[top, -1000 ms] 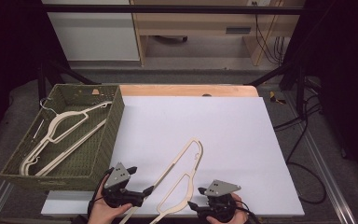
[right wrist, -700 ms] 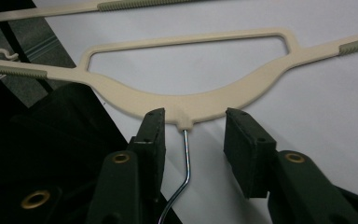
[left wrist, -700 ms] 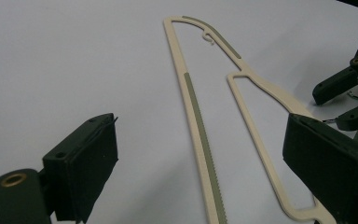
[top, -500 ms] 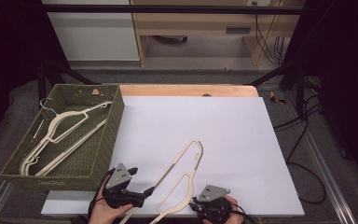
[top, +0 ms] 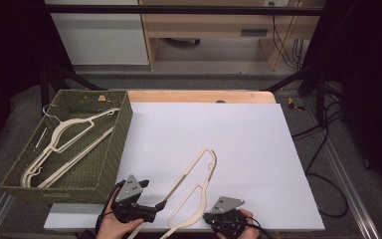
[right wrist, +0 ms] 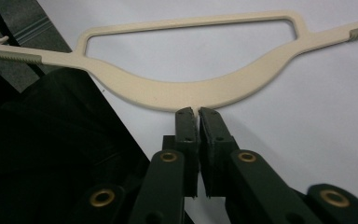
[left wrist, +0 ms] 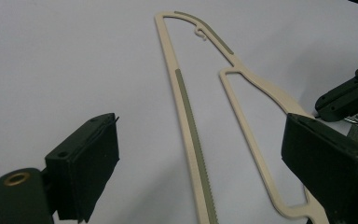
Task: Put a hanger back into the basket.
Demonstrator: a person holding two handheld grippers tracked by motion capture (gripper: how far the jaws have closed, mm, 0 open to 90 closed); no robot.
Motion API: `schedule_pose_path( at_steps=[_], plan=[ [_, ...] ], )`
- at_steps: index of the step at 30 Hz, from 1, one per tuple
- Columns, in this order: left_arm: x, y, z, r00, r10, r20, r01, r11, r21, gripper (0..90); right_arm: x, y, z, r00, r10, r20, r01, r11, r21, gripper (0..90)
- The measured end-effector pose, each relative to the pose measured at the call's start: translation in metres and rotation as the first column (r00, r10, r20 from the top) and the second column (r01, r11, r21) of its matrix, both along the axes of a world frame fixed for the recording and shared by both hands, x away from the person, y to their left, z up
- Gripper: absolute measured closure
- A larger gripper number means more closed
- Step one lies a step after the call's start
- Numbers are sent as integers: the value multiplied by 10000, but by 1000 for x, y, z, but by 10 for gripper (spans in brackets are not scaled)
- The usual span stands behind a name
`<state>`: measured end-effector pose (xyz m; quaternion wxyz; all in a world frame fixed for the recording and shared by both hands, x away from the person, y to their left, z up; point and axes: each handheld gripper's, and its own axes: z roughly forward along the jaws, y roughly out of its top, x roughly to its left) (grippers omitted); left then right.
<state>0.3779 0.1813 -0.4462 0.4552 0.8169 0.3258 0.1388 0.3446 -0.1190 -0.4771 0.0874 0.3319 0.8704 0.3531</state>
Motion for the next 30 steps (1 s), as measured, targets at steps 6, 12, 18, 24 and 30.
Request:
schedule_pose_path(
  at_steps=[6,12,18,24,30],
  plan=[
    [-1,-3,1,9999,-152,-49,152,9999,-8,113,6,-3,1,9987,64,-499,-49,9995,316,891],
    [-8,-14,4,9980,-610,-173,609,9981,-39,134,8,-5,7,9980,145,-611,-113,9985,526,892],
    [-14,-32,5,9918,-1223,-375,1232,9922,212,157,9,-4,18,9988,191,-457,-164,9982,579,892],
    [-16,-58,0,9745,-2022,-970,2100,9745,784,218,10,-2,26,9987,234,-458,-210,9984,530,893],
    [-13,-80,-4,9572,-2504,-1454,2692,9545,1287,300,12,0,36,9983,328,-474,-303,9982,516,894]
  ],
)
